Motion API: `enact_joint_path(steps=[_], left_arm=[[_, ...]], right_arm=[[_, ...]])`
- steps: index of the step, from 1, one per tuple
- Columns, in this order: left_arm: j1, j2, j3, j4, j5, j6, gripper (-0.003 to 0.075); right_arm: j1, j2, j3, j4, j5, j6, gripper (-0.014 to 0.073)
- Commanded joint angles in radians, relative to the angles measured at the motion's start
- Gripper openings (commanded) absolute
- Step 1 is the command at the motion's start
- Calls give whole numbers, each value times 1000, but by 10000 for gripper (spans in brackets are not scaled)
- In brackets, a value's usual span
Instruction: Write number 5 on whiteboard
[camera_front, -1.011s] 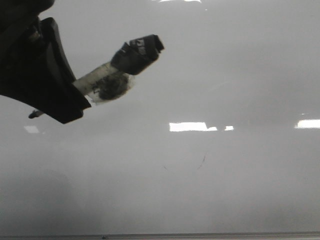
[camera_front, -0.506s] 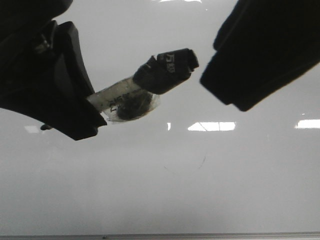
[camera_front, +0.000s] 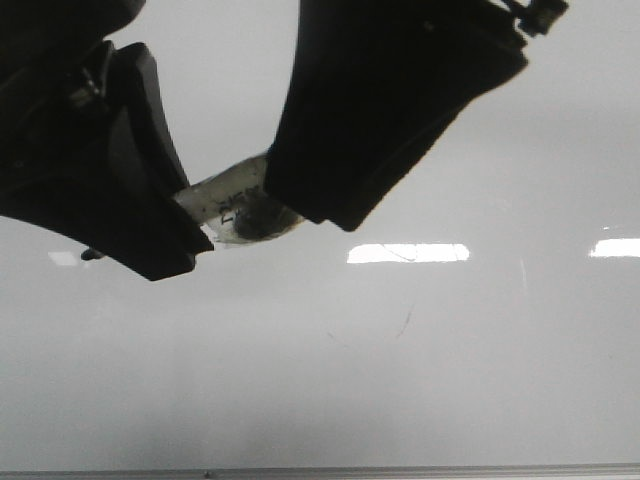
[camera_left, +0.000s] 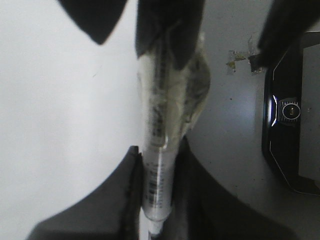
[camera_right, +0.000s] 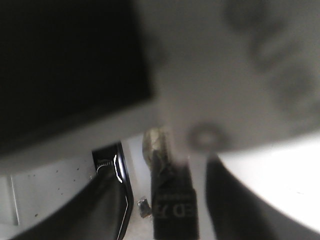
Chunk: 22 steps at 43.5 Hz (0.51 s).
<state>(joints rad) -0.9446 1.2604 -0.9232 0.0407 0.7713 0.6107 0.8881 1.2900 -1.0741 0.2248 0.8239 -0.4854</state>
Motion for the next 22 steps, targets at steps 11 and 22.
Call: enact_joint_path(steps=[11,22], left_arm=[[-8,-29,-34,-4,-44,-2,-20],[-8,-30,-34,-6,-59,-4,243]], right_arm=[[-2,-18,-35,18,-23,-14,-77],[-22,-53,-13,-3,-35,-6,-66]])
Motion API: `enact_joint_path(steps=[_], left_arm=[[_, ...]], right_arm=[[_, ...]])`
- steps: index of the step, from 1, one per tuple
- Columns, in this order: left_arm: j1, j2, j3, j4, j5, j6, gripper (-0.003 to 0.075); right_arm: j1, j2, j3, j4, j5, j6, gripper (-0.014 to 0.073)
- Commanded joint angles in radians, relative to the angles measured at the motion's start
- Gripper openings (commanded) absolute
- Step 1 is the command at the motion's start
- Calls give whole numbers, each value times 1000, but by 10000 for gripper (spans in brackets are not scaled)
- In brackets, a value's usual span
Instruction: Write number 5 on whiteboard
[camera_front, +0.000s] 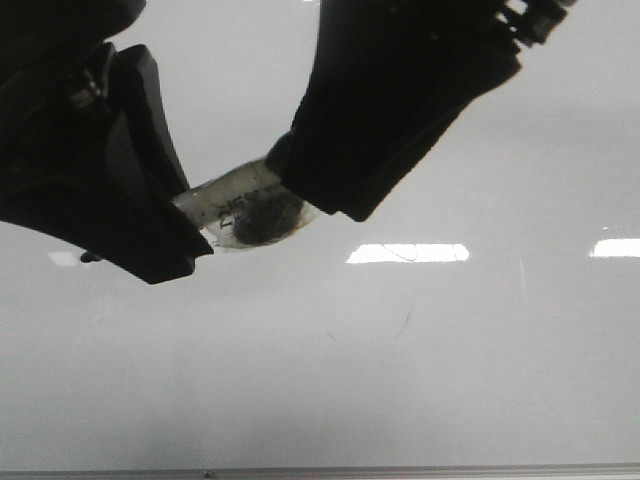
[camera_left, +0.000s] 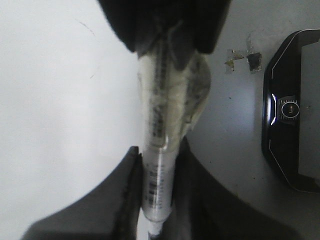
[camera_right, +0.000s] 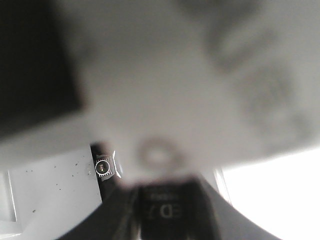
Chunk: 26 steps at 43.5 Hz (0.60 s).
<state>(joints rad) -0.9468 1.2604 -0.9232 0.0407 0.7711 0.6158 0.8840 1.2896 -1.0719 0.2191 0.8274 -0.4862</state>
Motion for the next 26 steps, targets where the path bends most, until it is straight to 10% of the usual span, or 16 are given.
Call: enact_joint_path(steps=[1,11,20,26], left_arm=[[-6,-30,-34,-6,-63,-9,286],[-6,-44,-34,-6,-89,-9,560],[-6,-60,-34,-6,-92,-9,487],[-6,-60,-34,-6,-92,-9,283]], right_arm=[[-26,-63,-5,3,-43,-1,-66],[-179,-231,172,3,-55,46,-66],[-346,-460,315,3,-209,159,-66],[-394,-561,387,3,-376,232,-66]])
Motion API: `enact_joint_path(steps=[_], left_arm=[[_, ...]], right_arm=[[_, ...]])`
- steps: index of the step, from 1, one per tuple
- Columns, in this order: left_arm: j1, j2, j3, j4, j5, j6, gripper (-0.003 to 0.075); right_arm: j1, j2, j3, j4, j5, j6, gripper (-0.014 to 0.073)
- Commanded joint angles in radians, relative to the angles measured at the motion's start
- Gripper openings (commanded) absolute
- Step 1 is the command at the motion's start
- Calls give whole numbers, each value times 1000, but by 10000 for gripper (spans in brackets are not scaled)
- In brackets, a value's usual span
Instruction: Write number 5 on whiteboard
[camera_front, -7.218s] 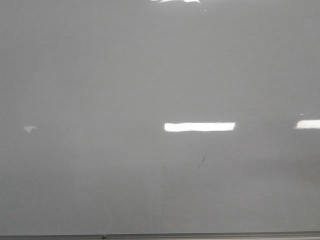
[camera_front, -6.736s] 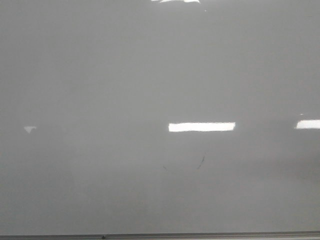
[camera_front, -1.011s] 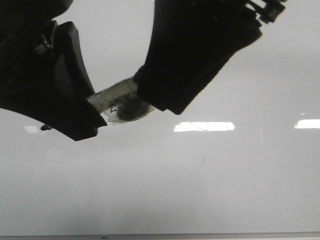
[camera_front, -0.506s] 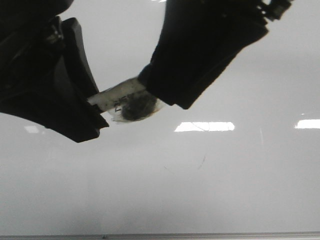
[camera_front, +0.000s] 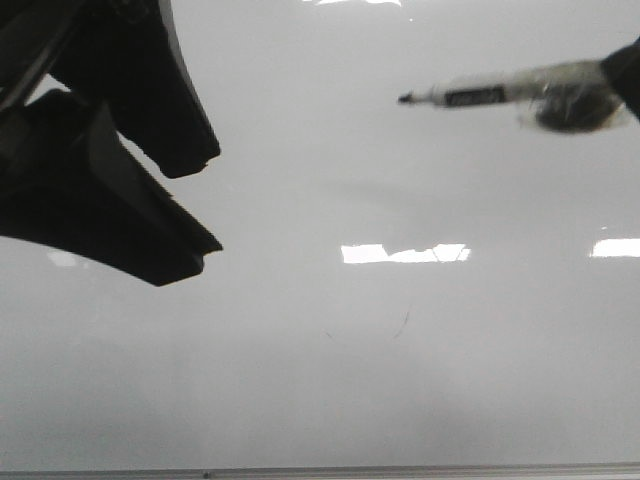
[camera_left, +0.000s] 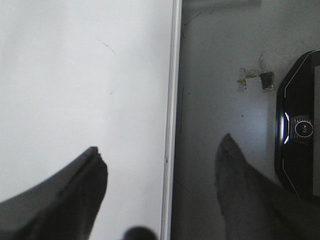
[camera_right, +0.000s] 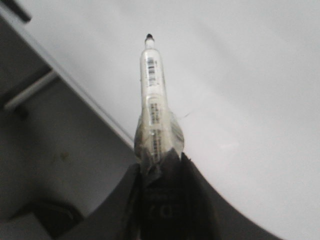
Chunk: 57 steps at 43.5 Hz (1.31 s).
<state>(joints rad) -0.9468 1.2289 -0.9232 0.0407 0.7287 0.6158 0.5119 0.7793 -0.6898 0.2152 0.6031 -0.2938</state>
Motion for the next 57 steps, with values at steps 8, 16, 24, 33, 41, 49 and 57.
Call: enact_joint_path(steps=[8,16,24,33,41,49,57], left_arm=[[-6,-29,-34,-6,-49,-9,-23],[-6,-29,-34,-6,-49,-9,-20],[-6,-29,-34,-6,-49,-9,-20],[-6,-29,-34,-6,-49,-9,-20],[-6,-29,-34,-9,-49,-9,-20],[-6,-29,-34,-9,-49,-9,-20],[-6,-29,-34,-9,-49,-9,-20]], right_arm=[[-24,-87,23,7,-196,38,-66],[-24,-86,23,7,-206,38,-70],[-39,0,-8,7,-287,38,-61],[-113,255,-181,6,-257,38,-61],[-121,430,-345,6,-176,38,-61],[-121,535,-450,6,-158,38,-61],[-121,599,-499,6,-154,38,-61]])
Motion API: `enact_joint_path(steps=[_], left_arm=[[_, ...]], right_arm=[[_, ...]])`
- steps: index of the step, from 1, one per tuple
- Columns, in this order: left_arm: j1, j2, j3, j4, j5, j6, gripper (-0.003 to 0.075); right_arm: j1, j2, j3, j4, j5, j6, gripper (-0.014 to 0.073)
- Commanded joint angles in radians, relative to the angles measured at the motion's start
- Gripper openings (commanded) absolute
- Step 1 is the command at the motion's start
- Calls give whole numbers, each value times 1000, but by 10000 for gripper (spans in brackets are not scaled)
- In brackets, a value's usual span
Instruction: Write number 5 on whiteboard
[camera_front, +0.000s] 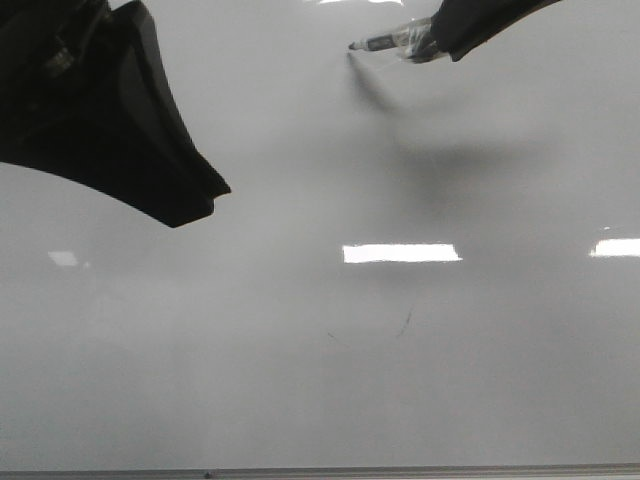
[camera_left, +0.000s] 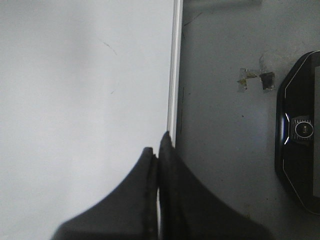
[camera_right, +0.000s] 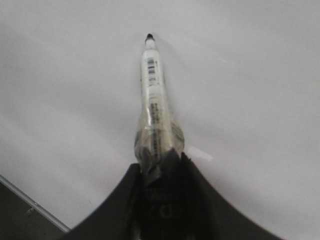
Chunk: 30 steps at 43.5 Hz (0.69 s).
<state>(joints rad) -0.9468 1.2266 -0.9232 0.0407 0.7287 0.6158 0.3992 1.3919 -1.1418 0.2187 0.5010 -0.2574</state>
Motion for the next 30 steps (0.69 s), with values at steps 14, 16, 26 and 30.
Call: enact_joint_path(steps=[14,16,26,30], left_arm=[[-6,-27,-34,-9,-49,-9,-20],[-6,-27,-34,-9,-49,-9,-20],[-6,-27,-34,-9,-49,-9,-20],[-6,-27,-34,-9,-49,-9,-20]], right_arm=[[28,42,-11,3,27,1,-61],[42,51,5,3,24,1,-61],[77,77,38,5,20,13,-61],[71,72,42,4,26,40,-61]])
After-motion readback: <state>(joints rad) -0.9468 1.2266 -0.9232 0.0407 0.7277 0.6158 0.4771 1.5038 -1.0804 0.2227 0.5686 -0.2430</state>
